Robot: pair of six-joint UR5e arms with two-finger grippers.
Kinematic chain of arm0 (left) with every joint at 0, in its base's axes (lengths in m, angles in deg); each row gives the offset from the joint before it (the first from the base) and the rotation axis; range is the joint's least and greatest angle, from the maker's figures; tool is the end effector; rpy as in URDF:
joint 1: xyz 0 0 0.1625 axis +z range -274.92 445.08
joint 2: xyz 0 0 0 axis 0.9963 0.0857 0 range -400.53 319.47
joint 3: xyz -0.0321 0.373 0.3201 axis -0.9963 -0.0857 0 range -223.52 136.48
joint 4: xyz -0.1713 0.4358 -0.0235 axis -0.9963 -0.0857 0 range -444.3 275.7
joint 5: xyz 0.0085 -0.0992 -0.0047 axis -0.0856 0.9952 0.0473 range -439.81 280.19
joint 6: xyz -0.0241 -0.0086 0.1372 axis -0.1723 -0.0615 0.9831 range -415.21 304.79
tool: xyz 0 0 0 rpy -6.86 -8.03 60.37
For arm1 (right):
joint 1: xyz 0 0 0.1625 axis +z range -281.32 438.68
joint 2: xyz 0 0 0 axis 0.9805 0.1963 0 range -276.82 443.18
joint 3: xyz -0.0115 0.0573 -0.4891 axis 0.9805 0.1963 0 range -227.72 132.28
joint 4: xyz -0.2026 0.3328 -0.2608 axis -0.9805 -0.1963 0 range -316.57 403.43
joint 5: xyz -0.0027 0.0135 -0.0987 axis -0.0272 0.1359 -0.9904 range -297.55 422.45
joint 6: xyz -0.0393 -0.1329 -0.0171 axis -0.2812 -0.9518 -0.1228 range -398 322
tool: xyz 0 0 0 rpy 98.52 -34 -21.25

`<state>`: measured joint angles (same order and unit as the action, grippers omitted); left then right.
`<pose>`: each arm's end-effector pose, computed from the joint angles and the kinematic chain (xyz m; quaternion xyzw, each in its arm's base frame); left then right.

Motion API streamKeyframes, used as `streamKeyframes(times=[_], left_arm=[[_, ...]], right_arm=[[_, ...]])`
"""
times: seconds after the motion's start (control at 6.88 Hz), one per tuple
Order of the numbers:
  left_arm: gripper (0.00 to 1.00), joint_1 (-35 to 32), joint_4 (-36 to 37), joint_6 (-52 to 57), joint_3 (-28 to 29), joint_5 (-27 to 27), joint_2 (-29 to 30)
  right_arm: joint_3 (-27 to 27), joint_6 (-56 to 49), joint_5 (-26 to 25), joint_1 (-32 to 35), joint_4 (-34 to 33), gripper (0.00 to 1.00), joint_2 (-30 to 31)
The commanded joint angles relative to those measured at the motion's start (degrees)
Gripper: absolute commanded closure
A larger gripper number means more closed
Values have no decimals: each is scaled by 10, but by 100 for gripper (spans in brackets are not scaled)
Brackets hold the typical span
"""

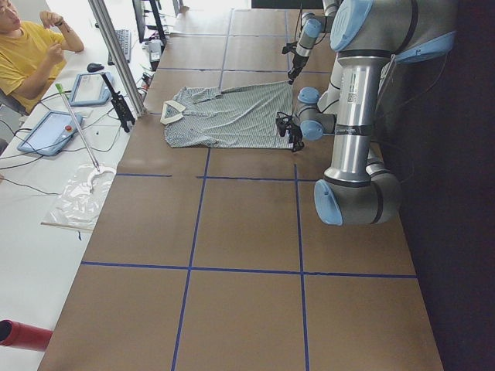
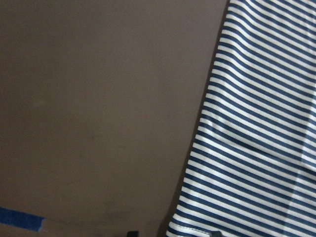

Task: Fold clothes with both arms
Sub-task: 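Grasp the hem corners with both grippers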

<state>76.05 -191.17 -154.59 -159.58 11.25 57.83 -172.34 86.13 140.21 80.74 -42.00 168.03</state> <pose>0.5855 -0.2256 0.4053 -0.0097 0.4327 -0.1402 0.8905 -0.5501 -0.1828 0.3935 -0.0088 -0.3879 0.3242 0.8628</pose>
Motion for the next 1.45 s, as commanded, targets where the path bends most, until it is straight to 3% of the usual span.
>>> streamKeyframes(times=[0.0,0.29,0.44,0.58,0.87,1.16,1.31], left_arm=[[43,2,0,3,4,0,3],[48,2,0,4,6,0,3],[89,2,0,4,6,0,4],[100,1,0,4,6,0,5],[100,-3,0,4,2,-1,8],[100,-5,19,-5,-68,0,3],[100,3,67,-33,-117,1,3]], right_arm=[[0,0,-1,0,0,100,0],[0,0,-1,0,0,100,0],[0,0,-1,0,0,100,0],[0,1,-1,0,0,100,1],[1,1,-1,-1,0,100,0],[-13,1,-1,-11,1,100,2],[-34,5,-10,-33,1,100,14]])
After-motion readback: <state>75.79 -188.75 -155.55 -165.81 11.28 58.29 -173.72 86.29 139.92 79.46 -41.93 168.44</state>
